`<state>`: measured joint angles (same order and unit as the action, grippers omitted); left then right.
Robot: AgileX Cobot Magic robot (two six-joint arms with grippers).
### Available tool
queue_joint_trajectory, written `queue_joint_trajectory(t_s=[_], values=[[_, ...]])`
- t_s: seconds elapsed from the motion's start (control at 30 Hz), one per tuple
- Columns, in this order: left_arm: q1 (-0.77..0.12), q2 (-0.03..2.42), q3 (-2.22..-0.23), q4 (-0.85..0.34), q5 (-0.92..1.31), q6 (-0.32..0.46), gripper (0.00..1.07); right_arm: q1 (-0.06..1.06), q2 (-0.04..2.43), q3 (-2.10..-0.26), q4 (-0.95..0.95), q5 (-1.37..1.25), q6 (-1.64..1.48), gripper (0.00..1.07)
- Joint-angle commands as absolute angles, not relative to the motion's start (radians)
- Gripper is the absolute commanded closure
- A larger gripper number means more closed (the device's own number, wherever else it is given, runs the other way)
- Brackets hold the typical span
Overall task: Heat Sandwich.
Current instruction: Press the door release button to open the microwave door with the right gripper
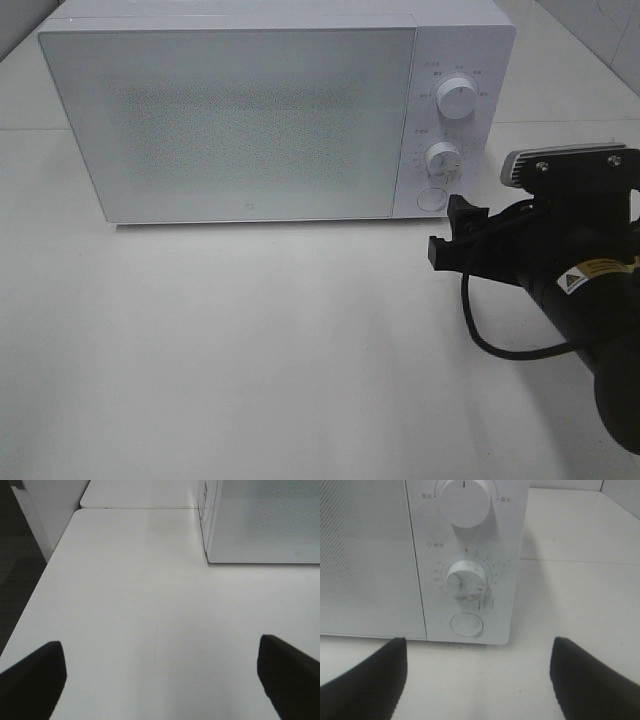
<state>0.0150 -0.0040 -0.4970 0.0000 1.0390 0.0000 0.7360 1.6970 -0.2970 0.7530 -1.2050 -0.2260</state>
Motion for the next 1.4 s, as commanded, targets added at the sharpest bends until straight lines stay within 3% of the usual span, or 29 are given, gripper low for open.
queue_joint_trajectory(t_s=[0.03, 1.0, 1.4], values=[[0.019, -0.031, -0.495, 0.000, 1.035, 0.000, 0.09, 0.758, 1.726, -0.299, 0.768, -1.281, -0.190, 0.31], [0.019, -0.031, -0.495, 0.000, 1.035, 0.000, 0.09, 0.766, 1.738, -0.352, 0.784, -1.290, -0.167, 0.31], [0.019, -0.031, -0.495, 0.000, 1.035, 0.000, 0.09, 0.766, 1.738, -0.352, 0.827, -1.208, 0.454, 0.31]])
